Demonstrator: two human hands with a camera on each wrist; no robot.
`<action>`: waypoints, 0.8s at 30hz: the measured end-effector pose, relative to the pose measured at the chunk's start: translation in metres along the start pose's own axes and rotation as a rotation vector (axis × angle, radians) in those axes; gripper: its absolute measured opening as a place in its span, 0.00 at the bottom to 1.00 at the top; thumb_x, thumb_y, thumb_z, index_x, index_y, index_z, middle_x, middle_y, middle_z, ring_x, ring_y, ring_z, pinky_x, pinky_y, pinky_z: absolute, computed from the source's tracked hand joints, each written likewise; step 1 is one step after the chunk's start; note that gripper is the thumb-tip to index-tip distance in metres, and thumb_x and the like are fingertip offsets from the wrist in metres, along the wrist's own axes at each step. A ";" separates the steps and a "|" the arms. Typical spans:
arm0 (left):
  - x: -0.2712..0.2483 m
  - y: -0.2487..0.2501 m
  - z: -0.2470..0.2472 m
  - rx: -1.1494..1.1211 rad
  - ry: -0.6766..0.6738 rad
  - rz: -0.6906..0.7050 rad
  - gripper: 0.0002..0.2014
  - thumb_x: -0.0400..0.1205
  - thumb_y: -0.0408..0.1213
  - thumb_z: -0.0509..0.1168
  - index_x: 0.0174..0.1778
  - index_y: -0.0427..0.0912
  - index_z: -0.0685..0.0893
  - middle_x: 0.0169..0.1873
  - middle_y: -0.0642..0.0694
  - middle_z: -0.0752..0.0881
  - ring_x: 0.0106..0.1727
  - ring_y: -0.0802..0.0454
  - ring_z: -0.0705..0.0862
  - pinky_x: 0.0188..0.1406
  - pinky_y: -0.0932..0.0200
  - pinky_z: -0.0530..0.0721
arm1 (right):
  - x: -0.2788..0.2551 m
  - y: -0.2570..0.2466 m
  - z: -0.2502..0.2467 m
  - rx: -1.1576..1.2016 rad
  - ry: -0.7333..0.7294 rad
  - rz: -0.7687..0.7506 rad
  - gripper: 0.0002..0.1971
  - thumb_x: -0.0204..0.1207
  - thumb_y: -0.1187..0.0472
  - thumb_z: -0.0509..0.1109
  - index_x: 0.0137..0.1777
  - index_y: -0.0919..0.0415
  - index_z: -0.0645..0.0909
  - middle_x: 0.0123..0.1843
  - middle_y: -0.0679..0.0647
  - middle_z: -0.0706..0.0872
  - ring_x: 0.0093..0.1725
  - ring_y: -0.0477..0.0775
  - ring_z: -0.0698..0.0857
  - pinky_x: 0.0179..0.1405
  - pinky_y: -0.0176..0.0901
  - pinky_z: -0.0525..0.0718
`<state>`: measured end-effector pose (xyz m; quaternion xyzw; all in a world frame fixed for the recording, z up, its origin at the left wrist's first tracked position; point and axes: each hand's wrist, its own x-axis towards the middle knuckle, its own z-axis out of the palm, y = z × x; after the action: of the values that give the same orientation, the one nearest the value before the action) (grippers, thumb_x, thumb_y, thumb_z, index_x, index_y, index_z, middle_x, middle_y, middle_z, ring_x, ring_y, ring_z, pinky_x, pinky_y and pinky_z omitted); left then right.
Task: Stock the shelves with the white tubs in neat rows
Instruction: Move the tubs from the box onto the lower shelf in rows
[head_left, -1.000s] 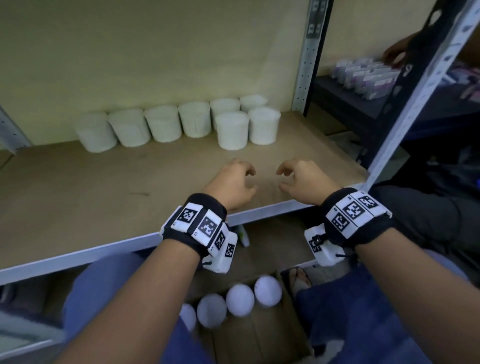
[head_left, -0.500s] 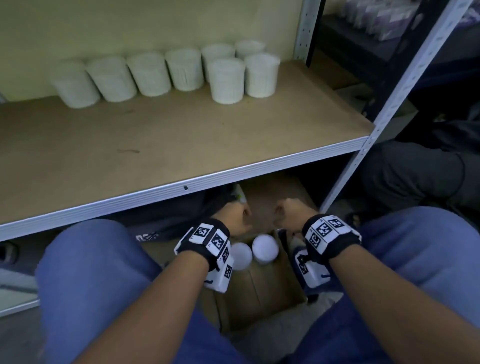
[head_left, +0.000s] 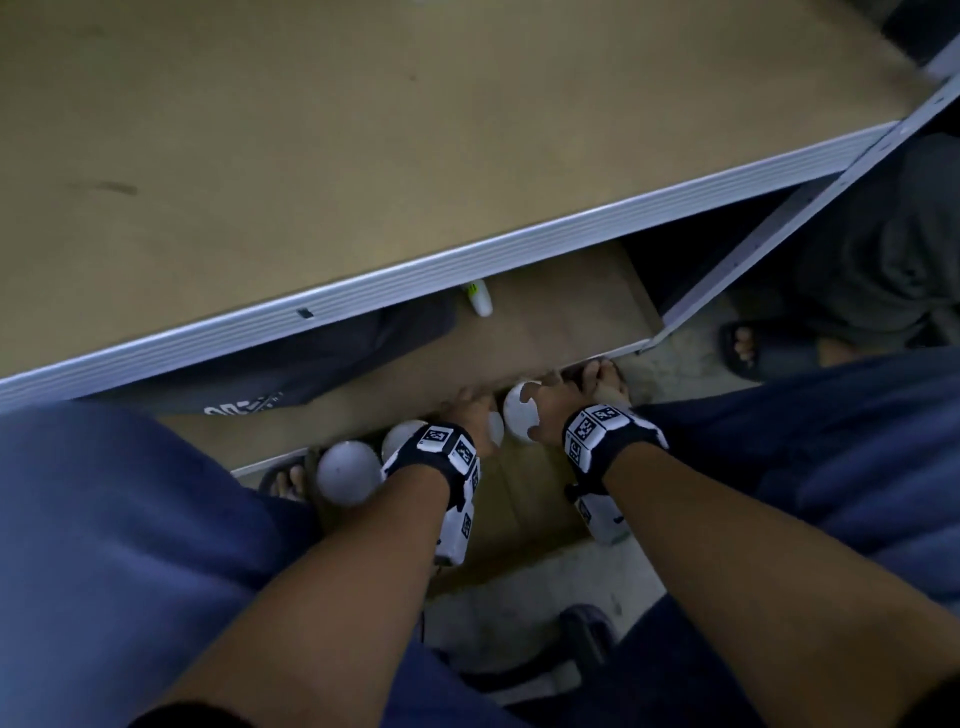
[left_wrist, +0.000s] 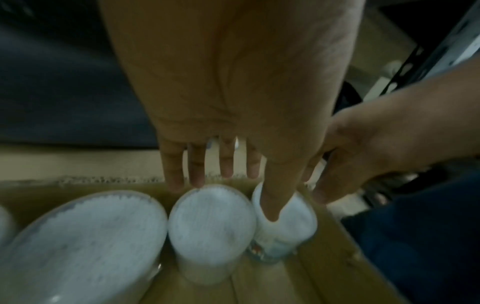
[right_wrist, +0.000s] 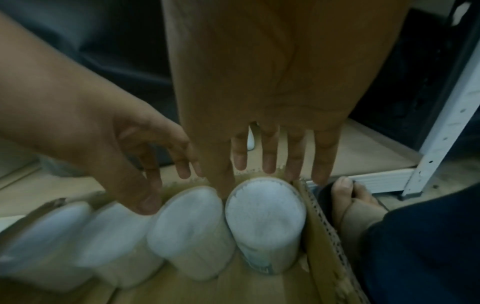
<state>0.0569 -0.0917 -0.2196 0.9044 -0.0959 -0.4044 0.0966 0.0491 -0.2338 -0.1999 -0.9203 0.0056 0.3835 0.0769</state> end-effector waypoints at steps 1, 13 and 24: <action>0.003 0.000 0.005 0.011 -0.032 -0.001 0.26 0.80 0.38 0.65 0.75 0.39 0.70 0.77 0.38 0.68 0.75 0.39 0.71 0.76 0.48 0.70 | 0.005 -0.001 0.004 -0.010 -0.018 -0.001 0.27 0.78 0.55 0.67 0.77 0.55 0.70 0.77 0.60 0.71 0.77 0.65 0.70 0.77 0.59 0.69; 0.028 -0.022 0.056 0.220 0.124 0.049 0.42 0.73 0.34 0.68 0.82 0.53 0.54 0.80 0.48 0.58 0.76 0.34 0.61 0.74 0.41 0.67 | 0.044 -0.005 0.038 -0.237 0.088 -0.072 0.34 0.75 0.53 0.68 0.81 0.49 0.59 0.79 0.63 0.59 0.73 0.73 0.66 0.73 0.62 0.64; 0.031 -0.027 0.055 0.093 0.086 0.054 0.42 0.70 0.36 0.72 0.77 0.59 0.59 0.75 0.46 0.59 0.71 0.36 0.63 0.64 0.42 0.77 | 0.040 -0.007 0.033 -0.212 0.082 -0.023 0.36 0.69 0.57 0.72 0.77 0.50 0.64 0.75 0.63 0.63 0.71 0.70 0.69 0.68 0.60 0.68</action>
<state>0.0380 -0.0787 -0.2846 0.9216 -0.1348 -0.3574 0.0694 0.0547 -0.2197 -0.2501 -0.9382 -0.0424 0.3432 -0.0170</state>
